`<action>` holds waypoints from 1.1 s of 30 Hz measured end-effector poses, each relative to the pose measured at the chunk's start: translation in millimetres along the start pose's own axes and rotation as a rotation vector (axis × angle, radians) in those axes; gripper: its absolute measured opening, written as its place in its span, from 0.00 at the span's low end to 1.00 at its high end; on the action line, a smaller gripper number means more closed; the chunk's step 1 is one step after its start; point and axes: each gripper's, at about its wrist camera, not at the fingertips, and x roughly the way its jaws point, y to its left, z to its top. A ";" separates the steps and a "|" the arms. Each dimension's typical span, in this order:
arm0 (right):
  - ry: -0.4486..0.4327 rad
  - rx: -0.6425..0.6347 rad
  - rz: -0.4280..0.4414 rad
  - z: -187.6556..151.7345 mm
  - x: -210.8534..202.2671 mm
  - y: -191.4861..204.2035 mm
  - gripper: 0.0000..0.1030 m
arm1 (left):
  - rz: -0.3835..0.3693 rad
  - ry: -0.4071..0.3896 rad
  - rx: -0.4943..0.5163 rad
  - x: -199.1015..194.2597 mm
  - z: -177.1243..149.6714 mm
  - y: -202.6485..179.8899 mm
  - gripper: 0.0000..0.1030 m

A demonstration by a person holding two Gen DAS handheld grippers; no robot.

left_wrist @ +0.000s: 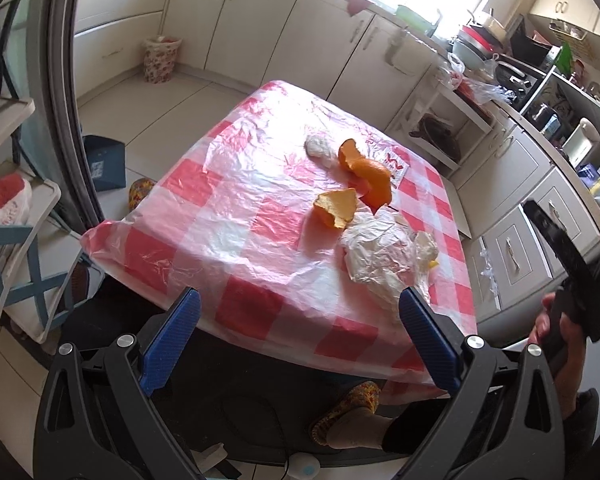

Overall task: Collect trash
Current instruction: 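Move both open tools toward the orange peel and clear plastic bag, then grasp the orange peel with the left tool while the right tool grasps the clear plastic bag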

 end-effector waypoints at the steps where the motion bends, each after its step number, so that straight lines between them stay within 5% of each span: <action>1: 0.026 -0.007 0.005 -4.5 1.7 -2.4 0.89 | 0.001 0.004 0.002 4.3 1.8 -0.3 0.93; 7: 0.214 0.020 0.110 -34.2 26.6 -8.6 0.89 | 0.005 0.052 0.034 41.8 13.9 -8.9 0.93; 11: 0.343 0.028 0.206 -55.6 48.6 7.7 0.89 | -0.024 0.115 -0.036 79.3 27.1 -7.1 0.93; 21: 0.448 -0.193 0.237 -89.1 76.8 68.1 0.89 | -0.028 0.178 -0.155 152.2 58.0 -16.1 0.93; 23: 0.463 -0.202 0.249 -94.3 81.8 71.0 0.85 | -0.020 0.190 -0.146 164.7 61.4 -21.9 0.92; 26: 0.476 -0.202 0.266 -97.8 86.0 71.0 0.64 | 0.017 0.182 -0.111 176.9 66.4 -32.6 0.92; 28: 0.487 -0.188 0.283 -97.1 86.7 69.2 0.43 | 0.032 0.174 -0.100 180.1 69.8 -35.8 0.87; 31: 0.482 -0.160 0.307 -95.2 85.0 65.0 0.29 | 0.028 0.178 -0.083 186.8 75.3 -39.7 0.49; 32: 0.472 -0.160 0.310 -93.7 83.4 64.8 0.28 | 0.011 0.196 -0.080 190.7 76.7 -40.2 0.27; 33: 0.463 -0.155 0.316 -91.9 82.1 65.0 0.27 | 0.005 0.203 -0.077 192.0 77.2 -40.1 0.19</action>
